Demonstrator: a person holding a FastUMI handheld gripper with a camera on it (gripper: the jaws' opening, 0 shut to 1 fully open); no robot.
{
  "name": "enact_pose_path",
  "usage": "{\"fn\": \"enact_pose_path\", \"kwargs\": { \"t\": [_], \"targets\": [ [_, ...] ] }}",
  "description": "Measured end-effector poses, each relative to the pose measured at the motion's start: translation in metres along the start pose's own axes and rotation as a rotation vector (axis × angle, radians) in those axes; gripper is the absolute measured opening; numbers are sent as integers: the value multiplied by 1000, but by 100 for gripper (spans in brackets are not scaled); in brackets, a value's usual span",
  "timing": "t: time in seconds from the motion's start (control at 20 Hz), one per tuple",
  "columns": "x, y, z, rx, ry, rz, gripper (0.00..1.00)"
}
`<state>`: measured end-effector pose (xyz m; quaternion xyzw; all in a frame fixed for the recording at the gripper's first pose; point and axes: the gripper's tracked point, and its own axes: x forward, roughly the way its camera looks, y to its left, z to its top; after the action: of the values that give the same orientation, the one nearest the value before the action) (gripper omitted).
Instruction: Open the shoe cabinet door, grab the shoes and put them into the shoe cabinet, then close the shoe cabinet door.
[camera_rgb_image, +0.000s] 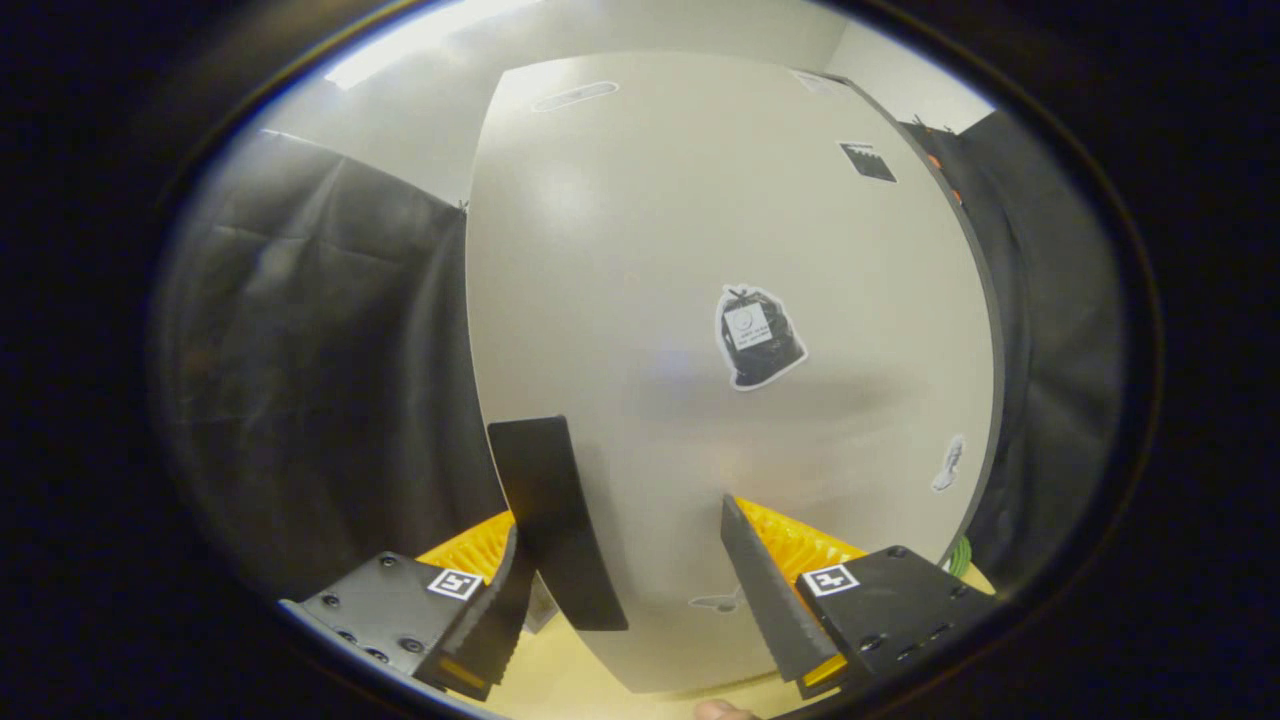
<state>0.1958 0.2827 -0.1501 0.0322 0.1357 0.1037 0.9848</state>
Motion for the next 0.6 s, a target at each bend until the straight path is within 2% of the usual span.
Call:
{"fn": "enact_pose_path", "kwargs": {
  "t": [0.6],
  "targets": [
    [3, 1, 0, -15, -32, -105, 100]
  ]
}}
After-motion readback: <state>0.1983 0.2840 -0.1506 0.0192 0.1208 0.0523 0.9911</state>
